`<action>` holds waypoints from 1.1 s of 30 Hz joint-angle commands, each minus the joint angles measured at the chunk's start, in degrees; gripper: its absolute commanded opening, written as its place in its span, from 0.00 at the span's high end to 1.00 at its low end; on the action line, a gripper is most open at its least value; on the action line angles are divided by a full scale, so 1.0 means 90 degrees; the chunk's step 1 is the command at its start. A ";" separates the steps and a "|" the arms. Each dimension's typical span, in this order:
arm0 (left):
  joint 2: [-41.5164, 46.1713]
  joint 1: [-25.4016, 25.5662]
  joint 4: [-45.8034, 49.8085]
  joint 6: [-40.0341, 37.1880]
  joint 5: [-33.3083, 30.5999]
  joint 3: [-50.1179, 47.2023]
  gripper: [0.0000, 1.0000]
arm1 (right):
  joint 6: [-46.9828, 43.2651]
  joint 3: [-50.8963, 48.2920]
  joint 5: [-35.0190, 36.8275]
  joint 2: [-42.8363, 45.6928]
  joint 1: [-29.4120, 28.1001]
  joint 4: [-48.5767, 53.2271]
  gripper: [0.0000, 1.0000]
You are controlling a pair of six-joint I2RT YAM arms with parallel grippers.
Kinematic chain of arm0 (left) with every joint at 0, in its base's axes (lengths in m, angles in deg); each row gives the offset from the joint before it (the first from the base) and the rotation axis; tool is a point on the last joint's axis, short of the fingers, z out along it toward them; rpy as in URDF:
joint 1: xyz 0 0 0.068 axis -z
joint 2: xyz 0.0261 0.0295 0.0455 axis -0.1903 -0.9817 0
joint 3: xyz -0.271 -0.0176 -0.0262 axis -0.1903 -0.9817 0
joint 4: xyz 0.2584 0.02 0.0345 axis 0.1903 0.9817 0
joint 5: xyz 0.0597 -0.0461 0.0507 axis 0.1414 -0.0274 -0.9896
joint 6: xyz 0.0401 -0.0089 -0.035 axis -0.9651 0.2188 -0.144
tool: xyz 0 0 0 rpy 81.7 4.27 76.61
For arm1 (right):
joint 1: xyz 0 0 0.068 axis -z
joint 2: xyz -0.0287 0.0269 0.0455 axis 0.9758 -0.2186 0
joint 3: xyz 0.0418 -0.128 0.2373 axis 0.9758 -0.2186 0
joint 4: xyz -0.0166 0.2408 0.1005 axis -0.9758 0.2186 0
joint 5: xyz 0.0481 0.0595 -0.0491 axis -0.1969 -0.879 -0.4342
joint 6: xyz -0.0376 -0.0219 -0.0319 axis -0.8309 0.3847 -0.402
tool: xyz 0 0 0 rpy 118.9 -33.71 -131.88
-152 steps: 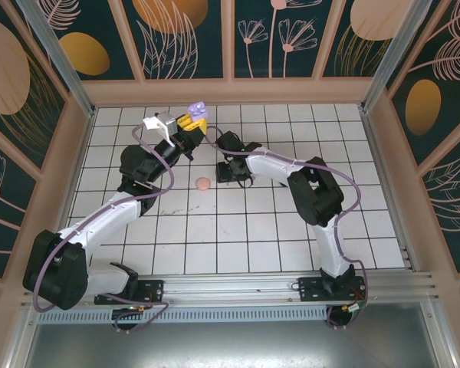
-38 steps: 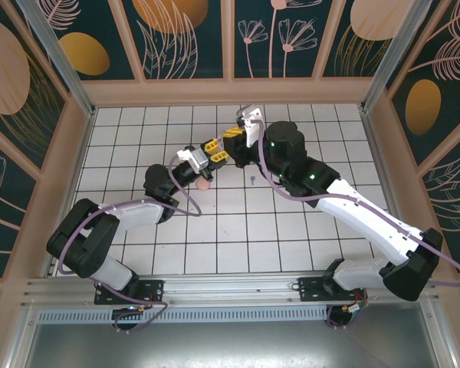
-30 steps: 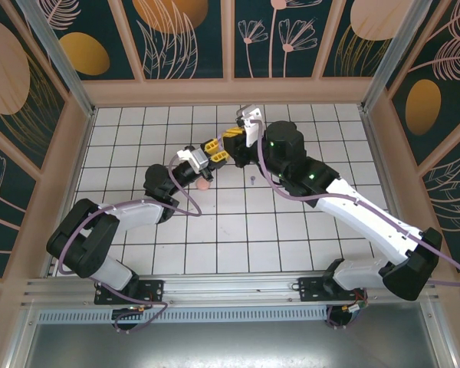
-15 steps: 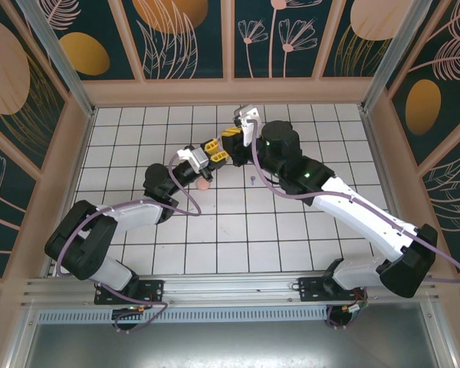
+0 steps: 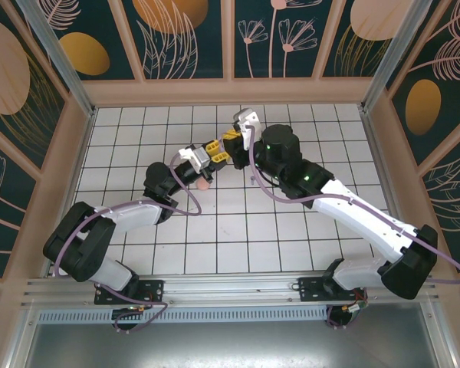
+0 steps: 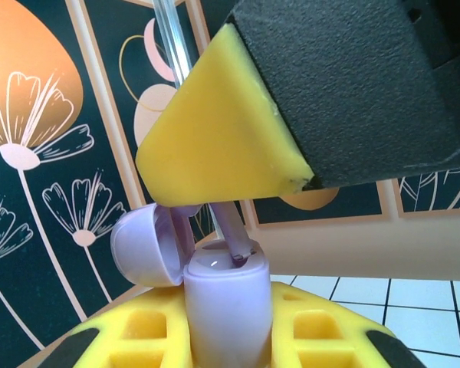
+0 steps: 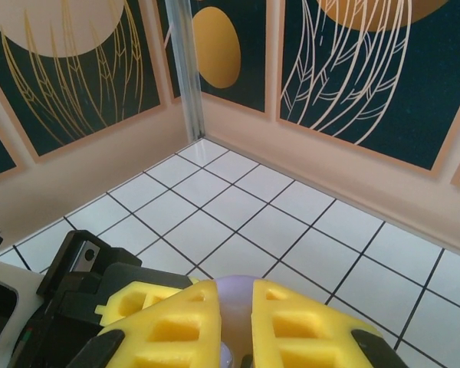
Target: Insert wireless bluetooth earbuds into charging case
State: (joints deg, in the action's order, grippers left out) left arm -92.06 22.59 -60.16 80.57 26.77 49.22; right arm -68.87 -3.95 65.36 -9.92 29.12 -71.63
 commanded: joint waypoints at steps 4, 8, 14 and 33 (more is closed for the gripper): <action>0.0306 0.0050 -0.0402 0.0062 0.0163 0.0275 1.00 | -0.0429 -0.0207 -0.0168 0.0021 -0.0159 0.0322 0.86; 0.0295 0.0043 -0.0363 0.0086 0.0155 0.0307 1.00 | -0.0458 -0.0164 -0.0393 -0.0018 -0.0196 0.0388 0.87; 0.0285 0.0050 -0.0334 0.0105 0.0119 0.0323 1.00 | -0.0530 0.0050 -0.0504 -0.0242 -0.0293 0.0705 0.85; 0.0192 0.0049 -0.0362 0.0215 -0.0003 0.0168 1.00 | 0.0472 0.1137 0.0594 -0.0103 -0.0212 0.0825 0.34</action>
State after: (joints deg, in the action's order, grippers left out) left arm -91.65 22.59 -59.57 81.62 26.27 49.86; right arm -67.71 3.61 68.16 -11.95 26.79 -64.09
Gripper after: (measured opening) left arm 0.213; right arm 0.659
